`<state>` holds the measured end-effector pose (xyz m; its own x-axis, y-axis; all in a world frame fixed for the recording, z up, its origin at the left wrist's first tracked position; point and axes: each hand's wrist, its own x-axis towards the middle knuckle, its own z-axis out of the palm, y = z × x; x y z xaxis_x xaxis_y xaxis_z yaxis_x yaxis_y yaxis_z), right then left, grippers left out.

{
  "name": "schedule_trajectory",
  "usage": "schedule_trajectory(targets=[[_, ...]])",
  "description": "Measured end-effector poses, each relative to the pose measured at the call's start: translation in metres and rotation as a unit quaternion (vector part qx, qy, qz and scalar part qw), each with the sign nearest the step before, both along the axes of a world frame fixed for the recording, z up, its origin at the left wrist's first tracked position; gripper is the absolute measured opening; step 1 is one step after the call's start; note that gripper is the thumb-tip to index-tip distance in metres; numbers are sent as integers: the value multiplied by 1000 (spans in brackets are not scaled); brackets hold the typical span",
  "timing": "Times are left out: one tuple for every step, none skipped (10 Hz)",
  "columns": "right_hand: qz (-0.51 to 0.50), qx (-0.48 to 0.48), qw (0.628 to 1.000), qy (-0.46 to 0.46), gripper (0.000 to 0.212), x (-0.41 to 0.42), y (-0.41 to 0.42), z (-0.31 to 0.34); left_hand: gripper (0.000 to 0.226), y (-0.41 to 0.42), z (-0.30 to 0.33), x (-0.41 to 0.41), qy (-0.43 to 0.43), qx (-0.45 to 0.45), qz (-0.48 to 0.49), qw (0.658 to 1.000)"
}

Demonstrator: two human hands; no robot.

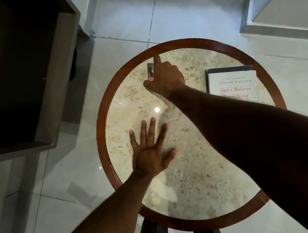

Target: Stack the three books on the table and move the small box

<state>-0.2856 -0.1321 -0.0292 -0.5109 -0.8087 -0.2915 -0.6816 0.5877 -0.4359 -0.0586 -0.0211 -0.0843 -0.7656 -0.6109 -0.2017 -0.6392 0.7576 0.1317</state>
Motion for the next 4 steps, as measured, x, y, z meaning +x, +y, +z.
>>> schedule_trajectory(targets=[[-7,0,1000,-5,89,-2,2,-1,88,1,0,0,-12,1,-5,1000],[2,4,1000,-6,88,-3,2,1,88,0,3,-1,-13,4,-1,1000],[10,1,1000,2,90,-8,5,5,88,2,3,-3,-7,-7,-3,1000],[-38,-44,998,-5,88,-12,17,15,88,1,3,-3,-6,-9,2,1000]])
